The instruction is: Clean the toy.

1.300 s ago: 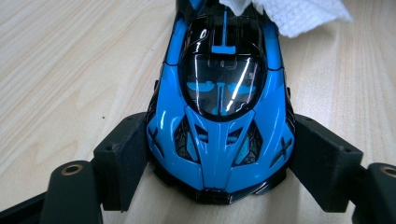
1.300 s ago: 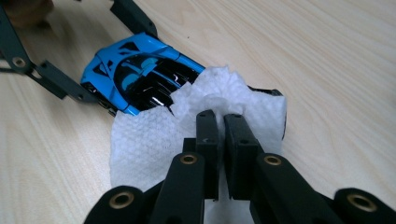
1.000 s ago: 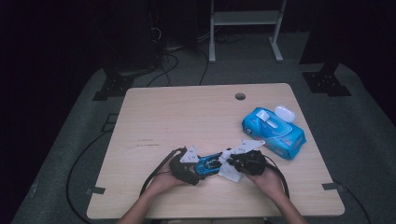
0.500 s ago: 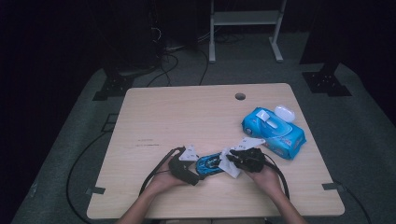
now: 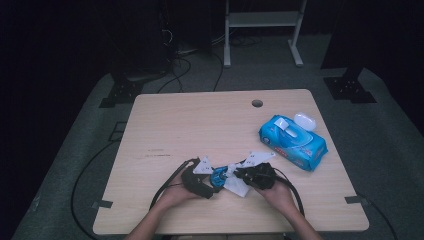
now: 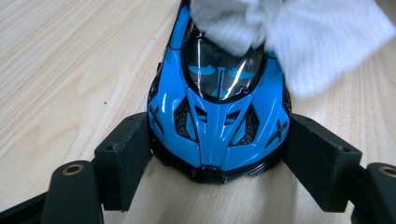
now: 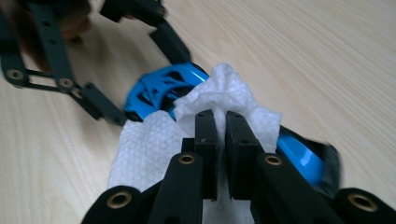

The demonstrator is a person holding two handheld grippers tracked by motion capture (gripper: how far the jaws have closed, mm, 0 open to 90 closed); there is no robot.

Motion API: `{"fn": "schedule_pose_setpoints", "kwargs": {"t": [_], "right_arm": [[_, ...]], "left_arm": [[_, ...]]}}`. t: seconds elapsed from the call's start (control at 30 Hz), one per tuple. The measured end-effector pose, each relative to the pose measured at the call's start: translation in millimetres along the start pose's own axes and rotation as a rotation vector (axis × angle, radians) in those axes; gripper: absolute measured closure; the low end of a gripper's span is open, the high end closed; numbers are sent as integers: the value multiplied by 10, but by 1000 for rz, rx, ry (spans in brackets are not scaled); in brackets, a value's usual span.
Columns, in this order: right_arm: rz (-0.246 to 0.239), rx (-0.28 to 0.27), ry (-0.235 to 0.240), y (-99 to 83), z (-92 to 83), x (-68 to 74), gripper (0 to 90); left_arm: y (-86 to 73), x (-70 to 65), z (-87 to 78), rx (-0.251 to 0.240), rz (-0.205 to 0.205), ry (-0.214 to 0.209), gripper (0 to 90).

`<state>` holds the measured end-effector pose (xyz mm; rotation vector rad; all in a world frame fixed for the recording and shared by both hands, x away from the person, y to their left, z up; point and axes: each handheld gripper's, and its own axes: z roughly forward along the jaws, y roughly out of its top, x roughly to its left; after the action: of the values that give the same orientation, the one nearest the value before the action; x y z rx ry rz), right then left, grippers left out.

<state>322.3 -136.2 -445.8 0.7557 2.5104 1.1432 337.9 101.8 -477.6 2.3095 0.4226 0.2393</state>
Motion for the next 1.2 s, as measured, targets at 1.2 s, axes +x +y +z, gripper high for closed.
{"fn": "schedule_pose_setpoints", "kwargs": {"t": [1.2], "right_arm": [[28, 46, -51, -109, -116, -204, 844]], "left_arm": [[40, -44, 37, -12, -2, 36, 252]]}}
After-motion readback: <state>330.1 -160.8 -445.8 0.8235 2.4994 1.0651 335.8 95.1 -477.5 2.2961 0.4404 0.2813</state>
